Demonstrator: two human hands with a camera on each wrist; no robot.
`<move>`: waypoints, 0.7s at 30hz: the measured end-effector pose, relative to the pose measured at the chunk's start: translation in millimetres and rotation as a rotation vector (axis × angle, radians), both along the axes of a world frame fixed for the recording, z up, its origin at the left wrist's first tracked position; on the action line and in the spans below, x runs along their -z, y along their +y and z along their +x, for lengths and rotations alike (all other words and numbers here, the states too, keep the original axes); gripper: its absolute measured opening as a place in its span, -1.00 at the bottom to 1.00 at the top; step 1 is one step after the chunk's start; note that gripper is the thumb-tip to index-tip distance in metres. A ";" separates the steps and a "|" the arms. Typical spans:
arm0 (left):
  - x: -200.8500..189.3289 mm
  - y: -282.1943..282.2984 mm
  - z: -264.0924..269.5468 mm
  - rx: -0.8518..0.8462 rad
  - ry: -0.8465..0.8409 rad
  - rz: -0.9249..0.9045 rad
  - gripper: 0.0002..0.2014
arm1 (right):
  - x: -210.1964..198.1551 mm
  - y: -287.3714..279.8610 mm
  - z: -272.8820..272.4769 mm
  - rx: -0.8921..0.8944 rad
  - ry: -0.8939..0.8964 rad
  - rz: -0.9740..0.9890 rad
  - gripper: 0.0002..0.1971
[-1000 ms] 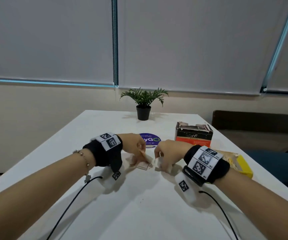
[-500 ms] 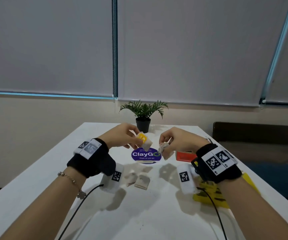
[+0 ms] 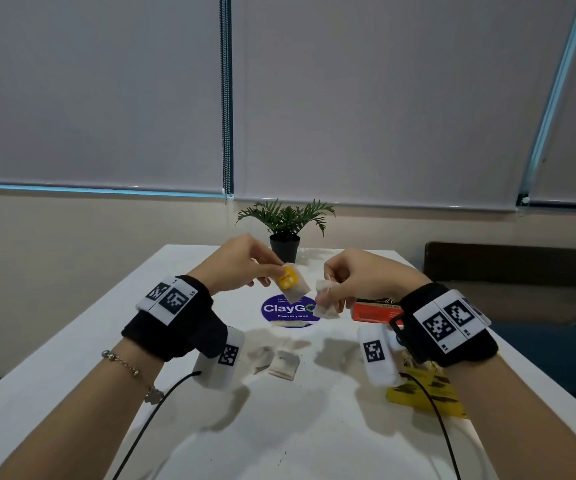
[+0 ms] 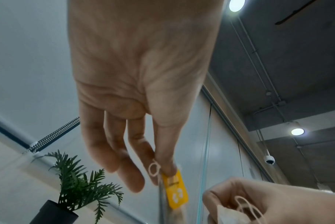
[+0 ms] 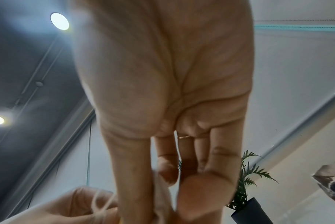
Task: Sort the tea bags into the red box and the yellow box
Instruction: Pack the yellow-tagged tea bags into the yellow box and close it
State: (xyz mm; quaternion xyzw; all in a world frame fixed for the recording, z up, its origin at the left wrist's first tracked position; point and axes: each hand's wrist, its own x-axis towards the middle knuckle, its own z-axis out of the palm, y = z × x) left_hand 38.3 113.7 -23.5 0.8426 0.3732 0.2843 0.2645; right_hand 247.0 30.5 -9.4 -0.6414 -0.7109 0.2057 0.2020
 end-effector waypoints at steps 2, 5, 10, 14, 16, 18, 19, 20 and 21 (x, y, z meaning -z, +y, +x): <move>-0.1 -0.1 -0.6 -0.012 0.048 0.017 -0.96 | 1.2 0.3 -1.2 0.034 0.037 0.015 -0.72; 0.6 1.2 0.9 -0.063 0.084 -0.004 -0.88 | 2.4 2.0 -1.1 0.068 0.096 0.061 -0.72; 4.4 -0.3 6.8 -0.111 0.122 -0.102 -0.87 | 3.1 5.7 -3.7 0.093 0.217 0.088 -0.87; 7.3 -4.3 12.1 -0.083 0.135 -0.140 -0.83 | 6.4 7.9 -10.0 0.190 0.130 0.155 -0.92; 9.8 -5.0 14.8 -0.082 0.066 -0.091 -0.80 | 9.0 7.6 -14.5 0.236 0.043 0.189 -0.89; 12.7 -6.4 19.2 -0.093 0.000 -0.032 -0.80 | 11.8 8.0 -19.0 0.261 -0.007 0.232 -0.86; 14.4 -7.2 21.9 -0.098 -0.023 -0.022 -0.80 | 13.1 8.2 -21.4 0.266 -0.014 0.254 -0.83; 16.6 -7.6 24.6 -0.100 -0.041 -0.018 -0.81 | 14.3 8.8 -23.6 0.264 -0.006 0.267 -0.82; 18.8 -8.6 27.2 -0.098 -0.058 -0.014 -0.82 | 15.3 9.2 -25.6 0.253 0.021 0.267 -0.81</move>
